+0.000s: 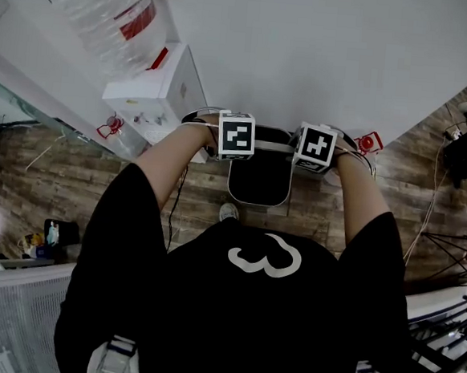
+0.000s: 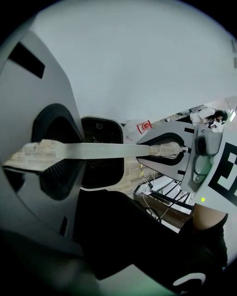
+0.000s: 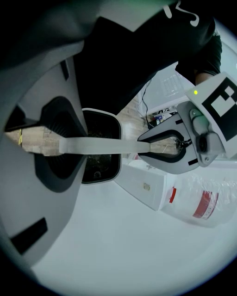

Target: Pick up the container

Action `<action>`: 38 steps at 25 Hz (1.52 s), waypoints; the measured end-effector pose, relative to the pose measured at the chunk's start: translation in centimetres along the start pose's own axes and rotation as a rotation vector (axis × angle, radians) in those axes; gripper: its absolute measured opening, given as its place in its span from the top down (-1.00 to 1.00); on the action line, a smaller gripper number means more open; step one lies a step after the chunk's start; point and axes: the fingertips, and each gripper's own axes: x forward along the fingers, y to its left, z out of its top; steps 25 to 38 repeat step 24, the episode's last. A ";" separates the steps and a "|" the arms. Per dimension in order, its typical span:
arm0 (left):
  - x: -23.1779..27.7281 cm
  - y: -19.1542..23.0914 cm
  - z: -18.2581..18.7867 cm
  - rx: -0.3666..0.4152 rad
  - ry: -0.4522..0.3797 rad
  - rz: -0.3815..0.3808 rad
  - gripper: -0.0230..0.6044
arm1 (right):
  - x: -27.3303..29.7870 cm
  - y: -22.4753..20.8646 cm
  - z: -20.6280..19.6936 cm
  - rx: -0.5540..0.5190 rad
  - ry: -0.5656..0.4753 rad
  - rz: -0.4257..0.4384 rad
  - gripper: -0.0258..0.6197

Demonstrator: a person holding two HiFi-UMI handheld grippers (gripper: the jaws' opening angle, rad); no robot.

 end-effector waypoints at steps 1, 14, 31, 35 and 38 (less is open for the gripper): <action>0.0 -0.1 0.0 -0.003 0.000 -0.005 0.61 | 0.0 0.1 0.0 -0.001 -0.002 0.000 0.63; -0.1 -0.6 -0.4 -0.009 0.012 -0.010 0.61 | 0.0 0.6 0.4 -0.025 0.002 -0.001 0.63; 0.0 -0.8 0.1 -0.005 0.019 -0.020 0.61 | -0.8 0.9 0.7 -0.074 -0.015 -0.003 0.63; 0.0 -0.8 0.1 -0.005 0.019 -0.020 0.61 | -0.8 0.9 0.7 -0.074 -0.015 -0.003 0.63; 0.0 -0.8 0.1 -0.005 0.019 -0.020 0.61 | -0.8 0.9 0.7 -0.074 -0.015 -0.003 0.63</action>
